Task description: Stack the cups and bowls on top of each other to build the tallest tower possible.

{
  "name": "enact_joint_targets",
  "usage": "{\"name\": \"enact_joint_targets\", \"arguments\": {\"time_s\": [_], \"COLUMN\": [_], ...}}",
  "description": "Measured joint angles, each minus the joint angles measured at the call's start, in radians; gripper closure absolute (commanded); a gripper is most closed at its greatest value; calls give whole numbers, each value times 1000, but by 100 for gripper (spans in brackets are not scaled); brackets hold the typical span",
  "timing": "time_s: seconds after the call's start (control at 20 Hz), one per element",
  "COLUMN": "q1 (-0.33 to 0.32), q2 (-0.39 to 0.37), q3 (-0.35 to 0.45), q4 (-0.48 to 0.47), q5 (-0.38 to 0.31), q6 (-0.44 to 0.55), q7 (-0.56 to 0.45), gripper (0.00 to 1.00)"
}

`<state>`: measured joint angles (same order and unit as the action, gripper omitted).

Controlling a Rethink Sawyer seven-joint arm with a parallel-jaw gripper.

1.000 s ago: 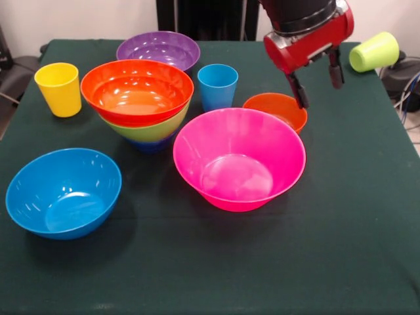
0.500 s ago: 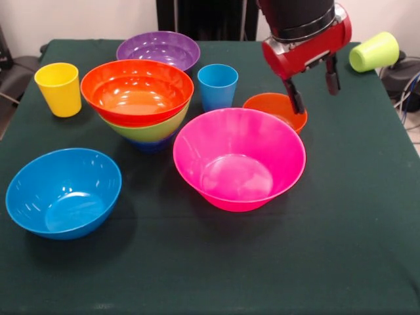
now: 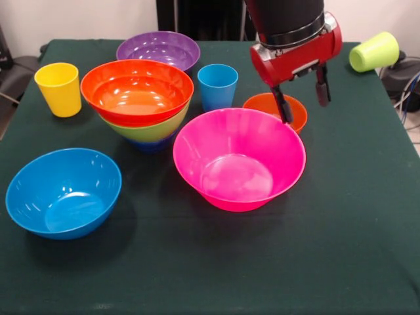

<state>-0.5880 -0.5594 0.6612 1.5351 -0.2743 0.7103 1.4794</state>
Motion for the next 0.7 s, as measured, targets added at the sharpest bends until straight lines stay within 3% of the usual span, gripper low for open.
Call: {"name": "enact_joint_targets", "arguments": {"time_s": [0.7], "q1": [77], "q2": [52], "q3": [-41], "q4": [-94], "q5": [0], "q6": [-52], "q7": [3], "gripper": [0]}}
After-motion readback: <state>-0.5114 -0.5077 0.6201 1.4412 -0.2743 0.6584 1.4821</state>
